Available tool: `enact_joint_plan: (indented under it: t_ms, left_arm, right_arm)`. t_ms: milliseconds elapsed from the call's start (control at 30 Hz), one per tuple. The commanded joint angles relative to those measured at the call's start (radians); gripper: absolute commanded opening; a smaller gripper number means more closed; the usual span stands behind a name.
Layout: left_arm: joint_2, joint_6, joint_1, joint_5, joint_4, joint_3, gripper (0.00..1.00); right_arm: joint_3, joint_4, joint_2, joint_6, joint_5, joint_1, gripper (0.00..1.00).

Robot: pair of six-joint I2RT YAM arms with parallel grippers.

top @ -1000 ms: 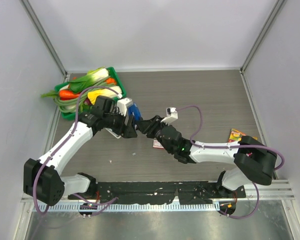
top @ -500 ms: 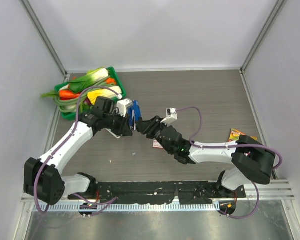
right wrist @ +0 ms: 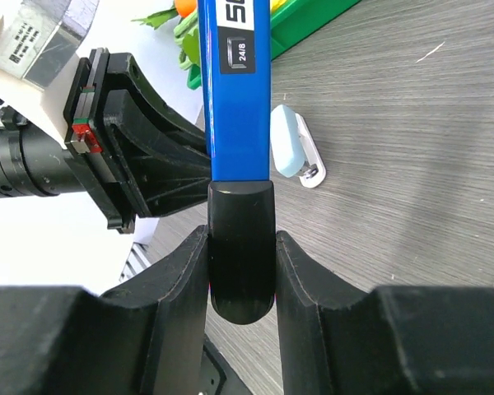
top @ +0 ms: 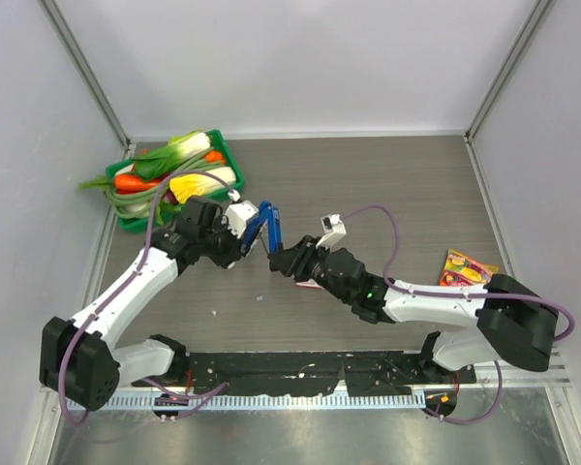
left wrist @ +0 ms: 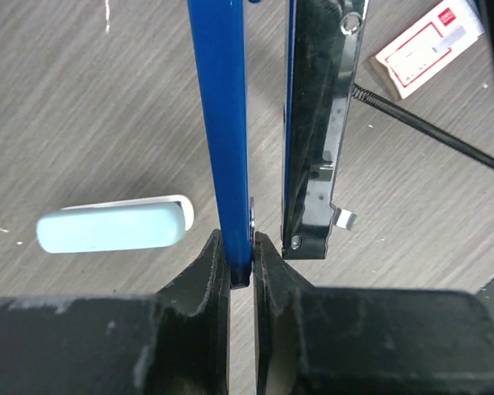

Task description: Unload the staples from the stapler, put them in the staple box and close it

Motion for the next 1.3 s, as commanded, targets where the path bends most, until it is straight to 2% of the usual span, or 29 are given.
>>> enact_joint_plan:
  t_ms: [0, 167, 300, 633, 1100, 1267]
  left_arm:
    - [-0.037, 0.130, -0.028, -0.144, 0.091, -0.015, 0.00]
    - [-0.031, 0.243, -0.080, -0.282, 0.162, -0.066, 0.00]
    - [-0.003, 0.322, -0.119, -0.391, 0.206, -0.092, 0.00]
    - [0.038, 0.406, -0.168, -0.493, 0.325, -0.132, 0.00]
    - [0.070, 0.580, -0.232, -0.644, 0.476, -0.209, 0.00]
    - [0.098, 0.730, -0.305, -0.758, 0.702, -0.290, 0.00]
  right_arm:
    - [0.001, -0.073, -0.087, -0.099, -0.004, -0.031, 0.01]
    - [0.031, -0.237, -0.157, -0.238, -0.073, -0.082, 0.01]
    - [0.030, -0.323, -0.226, -0.286, -0.147, -0.177, 0.01]
    - [0.024, -0.450, -0.314, -0.344, -0.216, -0.286, 0.01]
    - [0.031, -0.481, -0.363, -0.416, -0.226, -0.337, 0.01]
    - [0.037, -0.492, -0.417, -0.583, -0.203, -0.335, 0.01]
